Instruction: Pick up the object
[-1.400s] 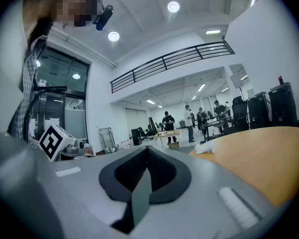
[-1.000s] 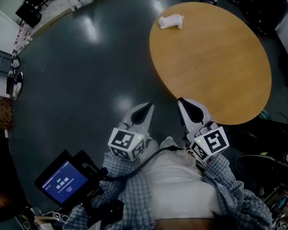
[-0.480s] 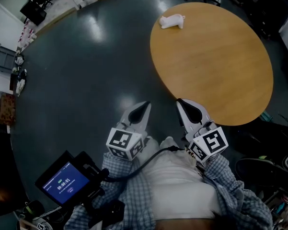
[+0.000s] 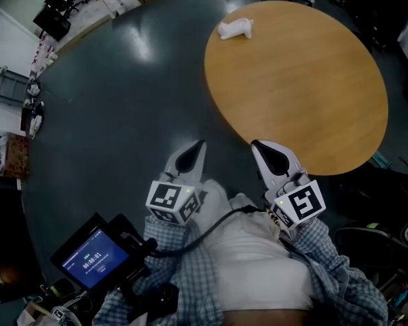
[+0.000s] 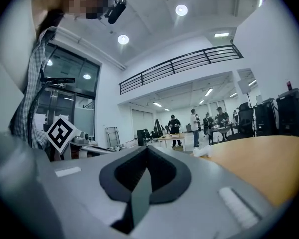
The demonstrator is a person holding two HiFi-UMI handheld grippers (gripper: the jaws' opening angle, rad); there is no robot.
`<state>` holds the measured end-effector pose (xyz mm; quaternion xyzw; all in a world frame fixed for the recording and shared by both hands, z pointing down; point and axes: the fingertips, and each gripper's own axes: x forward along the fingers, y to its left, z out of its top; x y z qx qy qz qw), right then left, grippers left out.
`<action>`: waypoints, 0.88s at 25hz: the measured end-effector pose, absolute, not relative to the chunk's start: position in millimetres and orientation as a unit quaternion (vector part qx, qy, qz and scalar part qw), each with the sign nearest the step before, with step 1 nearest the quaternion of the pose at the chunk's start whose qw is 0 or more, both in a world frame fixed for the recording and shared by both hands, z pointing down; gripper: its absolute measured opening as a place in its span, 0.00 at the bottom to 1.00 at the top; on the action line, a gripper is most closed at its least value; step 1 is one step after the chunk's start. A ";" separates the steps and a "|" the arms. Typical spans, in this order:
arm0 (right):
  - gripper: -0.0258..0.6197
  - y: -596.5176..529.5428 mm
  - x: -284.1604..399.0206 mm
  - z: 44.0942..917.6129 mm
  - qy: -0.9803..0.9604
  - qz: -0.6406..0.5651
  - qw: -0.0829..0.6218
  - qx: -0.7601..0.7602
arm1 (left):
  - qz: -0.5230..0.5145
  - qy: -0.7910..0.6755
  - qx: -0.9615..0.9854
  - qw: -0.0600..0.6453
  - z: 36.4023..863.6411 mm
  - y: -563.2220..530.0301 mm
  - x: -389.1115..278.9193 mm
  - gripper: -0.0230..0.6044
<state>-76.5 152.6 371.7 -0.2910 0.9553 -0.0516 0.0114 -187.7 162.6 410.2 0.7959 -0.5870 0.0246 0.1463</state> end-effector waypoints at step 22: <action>0.05 148.8 -61.1 371.9 0.919 -0.073 0.005 -0.387 | 0.016 -0.543 0.829 0.135 399.2 136.2 -193.3 0.04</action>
